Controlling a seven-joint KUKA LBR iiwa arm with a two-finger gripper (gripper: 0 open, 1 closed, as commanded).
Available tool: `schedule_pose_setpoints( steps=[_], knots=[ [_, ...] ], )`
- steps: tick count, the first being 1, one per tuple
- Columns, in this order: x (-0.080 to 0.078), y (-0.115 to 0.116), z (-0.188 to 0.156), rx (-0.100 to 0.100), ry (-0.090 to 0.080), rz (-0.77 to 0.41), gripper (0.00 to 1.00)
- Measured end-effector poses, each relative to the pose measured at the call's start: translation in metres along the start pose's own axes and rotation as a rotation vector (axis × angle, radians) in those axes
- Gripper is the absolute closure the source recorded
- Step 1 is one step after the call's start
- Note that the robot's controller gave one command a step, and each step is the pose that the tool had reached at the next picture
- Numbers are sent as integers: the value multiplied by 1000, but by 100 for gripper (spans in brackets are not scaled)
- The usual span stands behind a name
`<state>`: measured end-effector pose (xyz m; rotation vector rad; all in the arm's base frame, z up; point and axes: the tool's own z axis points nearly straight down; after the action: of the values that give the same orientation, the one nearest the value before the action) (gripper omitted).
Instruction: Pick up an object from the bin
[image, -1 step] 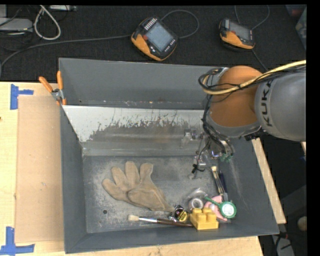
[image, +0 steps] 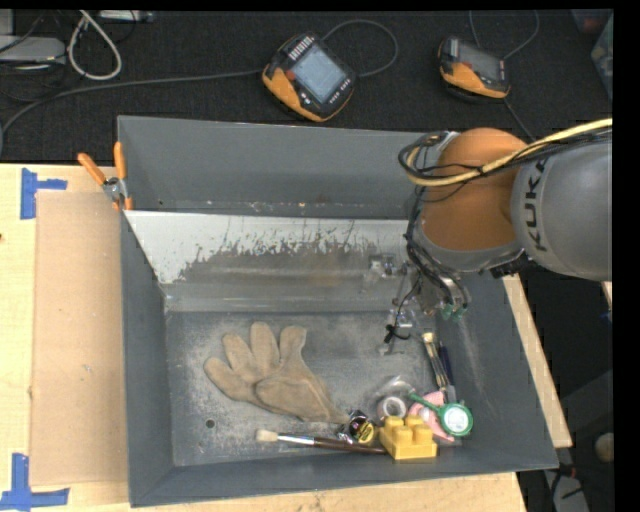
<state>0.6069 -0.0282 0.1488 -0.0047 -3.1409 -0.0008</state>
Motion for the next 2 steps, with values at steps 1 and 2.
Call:
schedule_pose_setpoints(
  steps=[1,2],
  knots=[
    [45,-44,79,-1,5,-64,0],
    [-17,3,25,-3,-15,39,0]
  ],
)
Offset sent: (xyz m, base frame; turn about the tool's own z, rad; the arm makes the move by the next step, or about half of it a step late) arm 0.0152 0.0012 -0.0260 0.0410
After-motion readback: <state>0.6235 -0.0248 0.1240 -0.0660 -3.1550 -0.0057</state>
